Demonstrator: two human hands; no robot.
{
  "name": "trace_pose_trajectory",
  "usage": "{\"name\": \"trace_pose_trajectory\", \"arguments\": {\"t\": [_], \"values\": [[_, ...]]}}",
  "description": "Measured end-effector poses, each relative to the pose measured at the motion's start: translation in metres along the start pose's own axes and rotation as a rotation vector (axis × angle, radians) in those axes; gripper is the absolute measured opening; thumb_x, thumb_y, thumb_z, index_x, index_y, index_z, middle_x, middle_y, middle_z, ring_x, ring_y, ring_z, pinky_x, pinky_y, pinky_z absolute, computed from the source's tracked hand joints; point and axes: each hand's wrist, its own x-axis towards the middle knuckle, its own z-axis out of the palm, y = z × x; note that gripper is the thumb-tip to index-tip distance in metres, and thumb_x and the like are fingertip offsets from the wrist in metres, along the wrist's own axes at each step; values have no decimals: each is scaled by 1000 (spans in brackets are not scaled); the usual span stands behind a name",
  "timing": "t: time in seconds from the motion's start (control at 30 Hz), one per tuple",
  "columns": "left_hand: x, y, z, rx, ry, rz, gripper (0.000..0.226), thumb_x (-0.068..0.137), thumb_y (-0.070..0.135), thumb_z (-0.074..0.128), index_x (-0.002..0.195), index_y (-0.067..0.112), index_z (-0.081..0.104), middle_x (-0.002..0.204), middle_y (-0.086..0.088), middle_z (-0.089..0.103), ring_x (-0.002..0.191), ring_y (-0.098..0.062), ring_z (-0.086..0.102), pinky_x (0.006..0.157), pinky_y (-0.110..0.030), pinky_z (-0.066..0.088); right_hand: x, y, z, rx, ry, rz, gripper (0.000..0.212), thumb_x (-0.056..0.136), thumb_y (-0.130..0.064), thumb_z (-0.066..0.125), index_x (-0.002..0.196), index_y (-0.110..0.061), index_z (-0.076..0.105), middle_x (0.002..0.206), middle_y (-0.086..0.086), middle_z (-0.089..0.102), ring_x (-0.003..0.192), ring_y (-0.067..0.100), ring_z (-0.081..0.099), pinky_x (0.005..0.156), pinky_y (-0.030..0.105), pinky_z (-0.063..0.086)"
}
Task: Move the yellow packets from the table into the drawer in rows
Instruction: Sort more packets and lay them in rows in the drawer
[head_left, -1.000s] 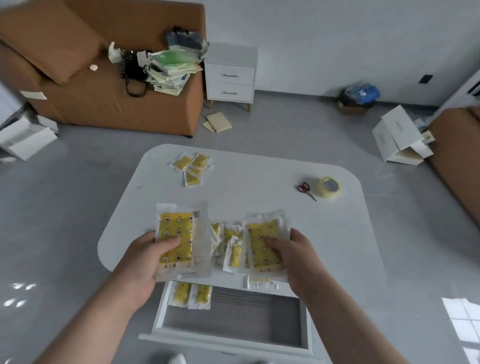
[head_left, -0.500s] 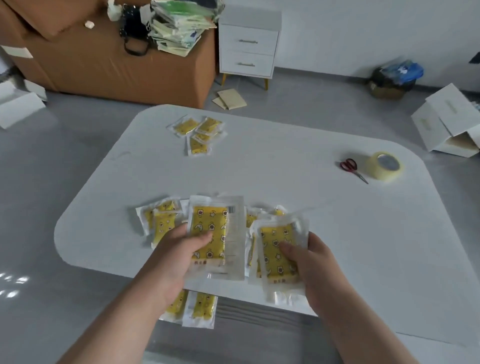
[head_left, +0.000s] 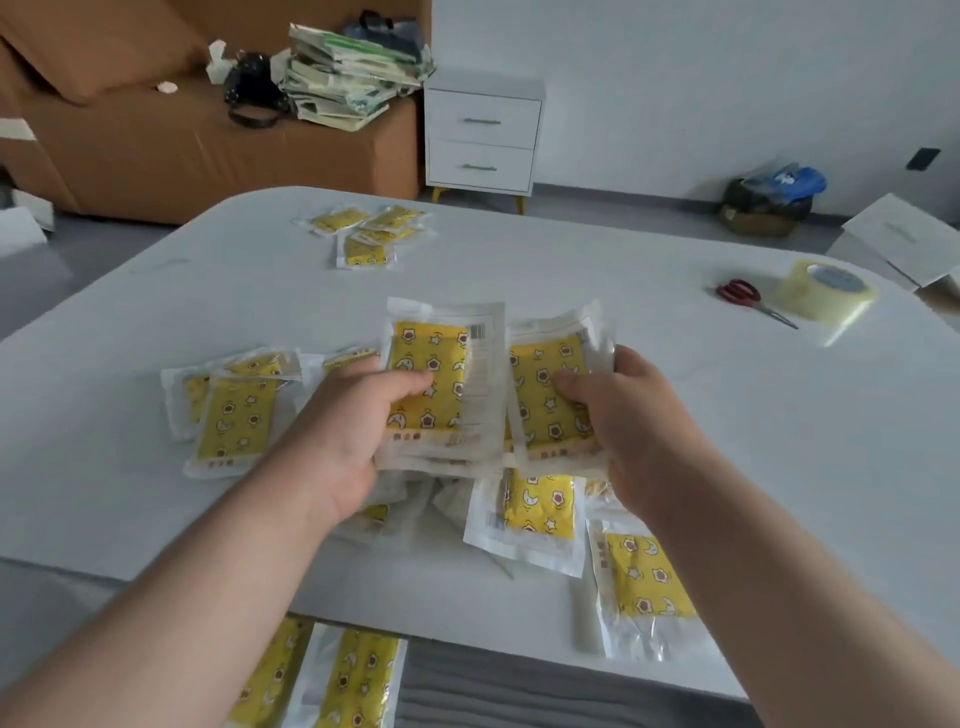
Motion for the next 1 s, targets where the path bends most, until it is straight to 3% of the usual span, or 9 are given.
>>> {"name": "trace_pose_trajectory", "arguments": {"t": [0.07,0.13,0.3,0.4,0.47,0.57,0.67,0.8,1.0], "values": [[-2,-2,-5,13,-8,5,38,60,24,77,97,17,71,110,-8,72,112,-32,62,101,-55,43,0,3,5,-7,-3,-15,20,88,-6,63,102,-21,64,93,5,75,80,28,74,77,49,60],[-5,-5,-10,27,18,8,22,71,18,72,93,17,71,103,-6,74,105,-30,65,99,-52,46,-2,5,9,-6,-2,-23,20,88,-7,63,102,-21,63,92,5,75,80,28,74,77,50,60],[-21,-5,-14,24,31,25,22,71,21,72,93,19,69,105,2,67,111,-22,55,103,-47,38,-18,7,8,28,21,-11,16,88,-5,62,99,-17,63,91,9,75,78,29,74,75,53,60],[-33,-1,-15,5,14,5,43,57,28,76,99,21,69,114,-4,67,116,-30,57,104,-55,38,-33,3,2,40,60,19,14,87,-5,61,96,-16,63,88,12,75,76,31,74,76,56,58],[-45,4,-19,-11,6,5,31,64,24,72,95,19,71,112,-7,69,112,-33,60,102,-58,41,-47,-2,-2,32,77,35,13,86,-5,59,94,-14,64,90,15,74,79,35,73,78,59,57],[-62,4,-29,13,-4,-16,31,59,27,73,89,21,74,111,-7,70,113,-34,59,103,-59,39,-71,-6,-5,15,101,66,13,82,-4,55,89,-10,64,96,22,72,87,42,70,80,64,54],[-90,0,-42,37,0,-54,18,75,17,67,92,17,72,102,-8,73,107,-33,62,101,-54,42,-99,-5,-9,-16,91,100,16,84,-4,55,93,-12,65,95,21,72,87,40,71,81,63,54],[-123,-11,-50,77,2,-112,14,85,9,60,94,13,69,91,-12,75,94,-38,67,81,-42,52,-137,6,-23,-67,66,126,19,88,-1,54,97,-13,65,93,17,73,83,36,72,76,57,58],[-147,-34,-49,191,11,-203,8,84,1,62,91,3,65,90,-22,73,84,-40,69,86,-57,53,-171,33,-51,-75,31,172,20,88,3,58,95,-15,65,90,15,75,80,35,73,76,56,58]]}}
